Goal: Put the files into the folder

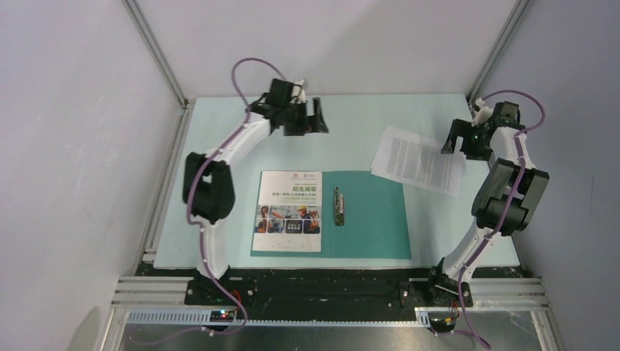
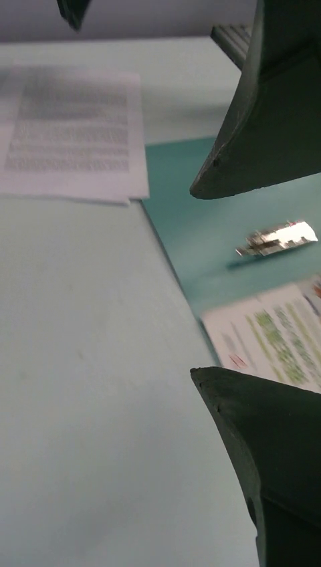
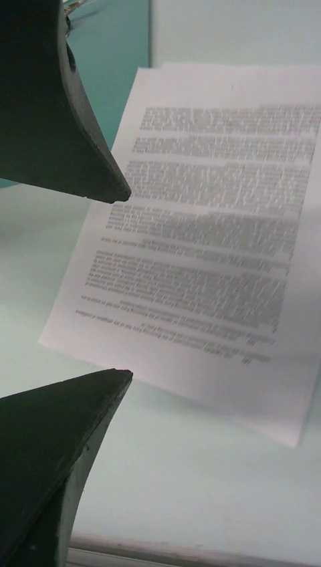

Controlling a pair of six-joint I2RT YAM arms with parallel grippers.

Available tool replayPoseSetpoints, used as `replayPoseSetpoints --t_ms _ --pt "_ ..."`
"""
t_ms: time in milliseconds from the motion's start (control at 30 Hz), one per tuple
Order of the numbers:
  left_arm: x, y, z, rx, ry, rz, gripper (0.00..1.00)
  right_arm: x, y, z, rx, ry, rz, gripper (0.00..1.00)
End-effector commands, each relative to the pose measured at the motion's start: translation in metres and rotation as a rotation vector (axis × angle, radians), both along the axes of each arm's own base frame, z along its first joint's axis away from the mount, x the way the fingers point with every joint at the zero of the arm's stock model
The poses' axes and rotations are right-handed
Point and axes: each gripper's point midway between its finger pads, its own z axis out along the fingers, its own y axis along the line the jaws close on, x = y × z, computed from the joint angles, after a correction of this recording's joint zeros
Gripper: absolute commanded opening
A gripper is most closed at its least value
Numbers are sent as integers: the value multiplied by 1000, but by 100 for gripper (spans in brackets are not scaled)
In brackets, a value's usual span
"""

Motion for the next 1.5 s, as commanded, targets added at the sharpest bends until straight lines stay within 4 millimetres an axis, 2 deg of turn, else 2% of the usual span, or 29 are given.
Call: replayPoseSetpoints --t_ms 0,33,100,133,167,200,267,367,533,667,867,1233,1367,1467 --pt "5 -93 8 -150 24 -81 99 -22 -15 -21 23 121 -142 99" --pt "10 -108 4 -176 39 -77 99 -27 -24 -24 25 136 -182 99" --pt "-2 -151 -2 -228 63 -134 98 -38 -38 -35 24 170 -243 99" --pt "-3 -162 -2 -261 73 -132 97 -43 -45 -40 35 185 -274 100" --pt "-9 -178 -11 -275 97 -153 96 -45 -48 -43 41 194 -286 99" --pt "-10 -187 -12 -308 116 -147 95 -48 -53 -48 52 206 -308 99" --pt "-16 -204 -31 -332 162 -145 93 -52 -57 -53 67 219 -324 99" --pt "-24 -219 -46 -347 196 -153 91 -55 -53 -60 100 236 -320 99" --pt "-30 -225 -83 -334 275 -99 89 -58 -44 -70 158 264 -320 99" --pt "-38 -225 -100 -322 317 -88 89 -59 -40 -79 182 284 -324 99" --pt "-47 -232 -114 -350 374 -101 88 -61 -36 -91 207 307 -329 99" --pt "-52 -240 -126 -395 415 -111 84 -57 -29 -98 229 314 -322 99" --pt "-53 -248 -120 -447 413 -148 83 -55 -24 -99 247 312 -318 99" --pt "-51 -258 -105 -525 381 -200 82 -54 -18 -99 262 313 -303 99"
